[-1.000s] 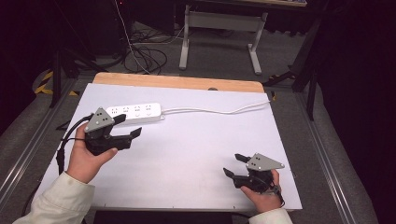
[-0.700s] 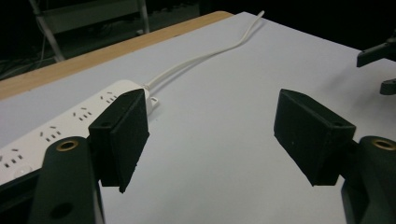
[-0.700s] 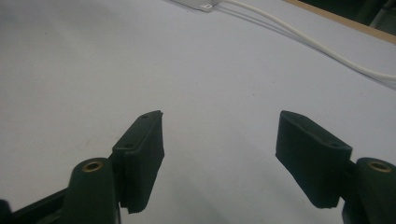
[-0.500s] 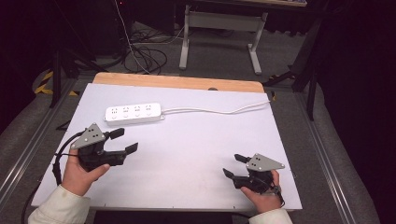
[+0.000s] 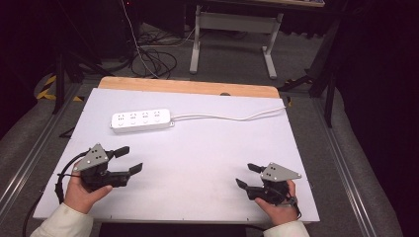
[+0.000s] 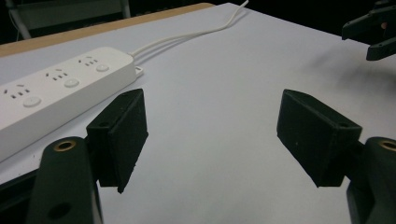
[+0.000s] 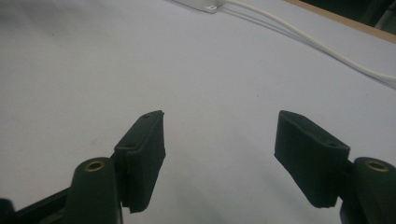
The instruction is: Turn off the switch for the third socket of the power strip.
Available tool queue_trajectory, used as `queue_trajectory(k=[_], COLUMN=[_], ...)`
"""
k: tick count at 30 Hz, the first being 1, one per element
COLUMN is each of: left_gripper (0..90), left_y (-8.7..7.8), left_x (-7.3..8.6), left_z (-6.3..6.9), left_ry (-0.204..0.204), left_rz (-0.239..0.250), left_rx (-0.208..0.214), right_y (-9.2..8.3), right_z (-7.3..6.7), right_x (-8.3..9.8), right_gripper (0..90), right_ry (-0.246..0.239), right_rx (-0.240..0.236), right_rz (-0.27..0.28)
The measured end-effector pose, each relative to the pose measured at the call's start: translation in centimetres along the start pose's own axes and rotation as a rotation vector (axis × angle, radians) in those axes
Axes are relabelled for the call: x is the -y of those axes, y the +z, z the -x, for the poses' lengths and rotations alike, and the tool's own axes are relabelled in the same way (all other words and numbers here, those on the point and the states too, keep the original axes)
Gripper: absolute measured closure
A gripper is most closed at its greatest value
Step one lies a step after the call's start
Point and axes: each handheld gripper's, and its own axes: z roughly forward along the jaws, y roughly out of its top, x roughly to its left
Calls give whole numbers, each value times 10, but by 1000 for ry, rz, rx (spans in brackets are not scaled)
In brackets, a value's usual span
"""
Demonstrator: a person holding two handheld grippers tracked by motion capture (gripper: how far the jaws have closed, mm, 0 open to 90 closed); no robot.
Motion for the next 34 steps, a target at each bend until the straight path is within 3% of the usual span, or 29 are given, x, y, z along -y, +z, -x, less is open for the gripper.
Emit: queue_trajectory(k=[8, 15, 21, 25, 29, 34], left_gripper=[253, 253, 252, 252, 253, 253], left_y=[1, 4, 5, 3, 3, 5], left_x=[16, 29, 39, 42, 43, 44], left_z=[-6, -9, -9, -8, -7, -8], left_ry=[-17, -3, -62, -24, 15, -5], left_rz=[5, -58, -118, -121, -116, -94], left_rx=[12, 1, -20, -5, -19, 3], right_y=[0, 0, 1, 1, 1, 2], right_z=[0, 1, 1, 1, 1, 1], right_x=[0, 0, 0, 1, 1, 1], right_gripper=[334, 334, 335, 335, 336, 338], right_ry=[-3, -1, -2, 1, 2, 1], right_rx=[-4, -10, -10, -9, -10, -9], right_rz=[2, 2, -4, -6, -5, -8])
